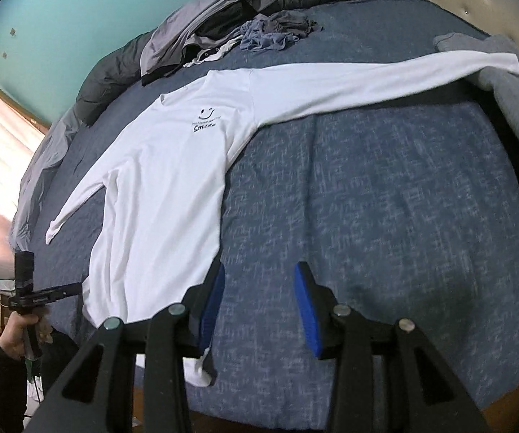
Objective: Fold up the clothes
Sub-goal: 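Grasp the shirt hem with the left tool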
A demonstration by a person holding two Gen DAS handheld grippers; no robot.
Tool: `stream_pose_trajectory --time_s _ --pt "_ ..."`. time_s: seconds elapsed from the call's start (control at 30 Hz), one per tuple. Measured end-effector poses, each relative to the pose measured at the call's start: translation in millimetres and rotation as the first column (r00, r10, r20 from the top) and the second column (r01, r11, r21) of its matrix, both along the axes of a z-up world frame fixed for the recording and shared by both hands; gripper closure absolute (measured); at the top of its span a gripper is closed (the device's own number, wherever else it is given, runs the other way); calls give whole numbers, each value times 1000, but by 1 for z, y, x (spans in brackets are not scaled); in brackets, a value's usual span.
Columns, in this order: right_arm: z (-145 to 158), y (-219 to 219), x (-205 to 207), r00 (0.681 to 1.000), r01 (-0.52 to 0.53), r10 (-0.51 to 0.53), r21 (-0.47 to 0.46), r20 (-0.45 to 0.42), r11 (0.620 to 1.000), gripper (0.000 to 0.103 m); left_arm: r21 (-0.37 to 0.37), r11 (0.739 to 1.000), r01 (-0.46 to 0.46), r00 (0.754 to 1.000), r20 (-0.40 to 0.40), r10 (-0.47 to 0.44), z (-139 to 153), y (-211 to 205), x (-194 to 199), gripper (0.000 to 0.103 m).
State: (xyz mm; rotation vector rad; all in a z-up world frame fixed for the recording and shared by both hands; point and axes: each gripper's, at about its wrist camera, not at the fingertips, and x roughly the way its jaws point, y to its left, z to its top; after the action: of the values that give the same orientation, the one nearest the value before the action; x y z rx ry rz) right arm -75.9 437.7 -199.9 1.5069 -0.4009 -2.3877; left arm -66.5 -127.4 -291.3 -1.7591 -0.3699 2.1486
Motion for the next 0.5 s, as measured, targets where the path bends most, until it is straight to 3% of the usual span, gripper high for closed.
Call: stream_pose_trajectory --time_s 0.33,0.4,0.47,0.5 --pt "9 -12 13 1000 -8 7 -42 -17 999 60 69 998 -11 1000 28 9 -17 9 5 53" --pt "9 -14 14 1000 -10 10 -57 -11 998 60 72 997 4 1000 20 -5 -18 12 6 63" --pt "9 -19 15 1000 -24 23 -49 -12 999 60 67 997 23 1000 2 -24 -15 15 8 91" --pt "8 -21 16 999 -31 30 -47 -10 998 60 59 998 34 999 -9 -34 -12 16 10 97"
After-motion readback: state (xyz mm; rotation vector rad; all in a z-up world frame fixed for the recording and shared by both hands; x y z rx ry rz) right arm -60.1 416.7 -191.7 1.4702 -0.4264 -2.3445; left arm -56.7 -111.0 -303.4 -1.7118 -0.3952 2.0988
